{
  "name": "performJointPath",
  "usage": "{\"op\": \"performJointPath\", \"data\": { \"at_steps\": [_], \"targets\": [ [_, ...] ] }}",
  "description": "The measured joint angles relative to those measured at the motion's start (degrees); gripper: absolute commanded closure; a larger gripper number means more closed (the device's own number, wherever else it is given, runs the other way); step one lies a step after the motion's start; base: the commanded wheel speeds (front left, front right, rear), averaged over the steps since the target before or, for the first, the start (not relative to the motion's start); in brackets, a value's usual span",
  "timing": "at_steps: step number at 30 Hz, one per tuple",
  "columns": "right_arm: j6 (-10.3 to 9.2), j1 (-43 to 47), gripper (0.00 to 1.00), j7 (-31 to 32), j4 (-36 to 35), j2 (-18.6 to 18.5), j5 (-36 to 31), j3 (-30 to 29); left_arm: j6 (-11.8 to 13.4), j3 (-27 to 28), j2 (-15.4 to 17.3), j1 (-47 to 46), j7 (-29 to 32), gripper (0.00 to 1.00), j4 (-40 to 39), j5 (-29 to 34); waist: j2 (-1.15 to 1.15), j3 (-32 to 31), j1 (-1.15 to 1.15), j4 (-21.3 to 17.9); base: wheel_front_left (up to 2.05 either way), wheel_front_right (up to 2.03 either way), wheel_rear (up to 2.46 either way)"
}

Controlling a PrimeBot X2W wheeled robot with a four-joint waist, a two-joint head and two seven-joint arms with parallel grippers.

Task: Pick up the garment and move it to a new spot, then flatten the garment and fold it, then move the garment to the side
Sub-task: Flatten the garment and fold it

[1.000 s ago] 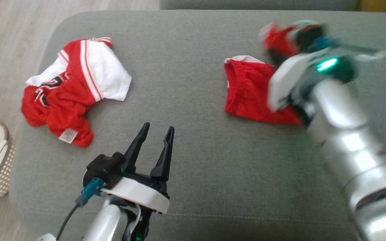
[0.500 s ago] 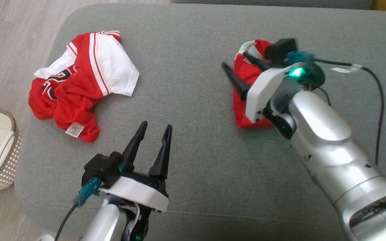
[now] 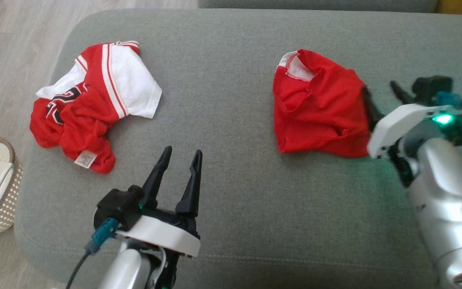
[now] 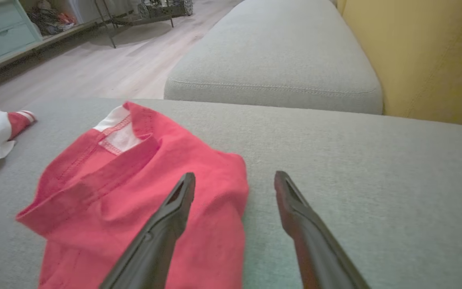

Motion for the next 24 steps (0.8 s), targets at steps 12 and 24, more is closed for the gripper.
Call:
{"op": "performJointPath", "data": {
  "at_steps": [12,24],
  "targets": [
    [0.0,-0.63,0.0,6.75,-2.42,5.89,0.6,-0.89,0.48,-1.86,0.02,0.01,0.0,0.0,-0.02,-0.02,0.0,0.79,0.0,1.86,0.0,0.0,0.0],
    [0.0,-2.3,0.51,9.43,2.92,6.08,3.43,7.37,1.04,-2.66,0.04,-0.01,0.0,0.0,0.01,-0.6,0.0,0.35,0.0,4.05,0.0,0.0,0.0]
  ]
}}
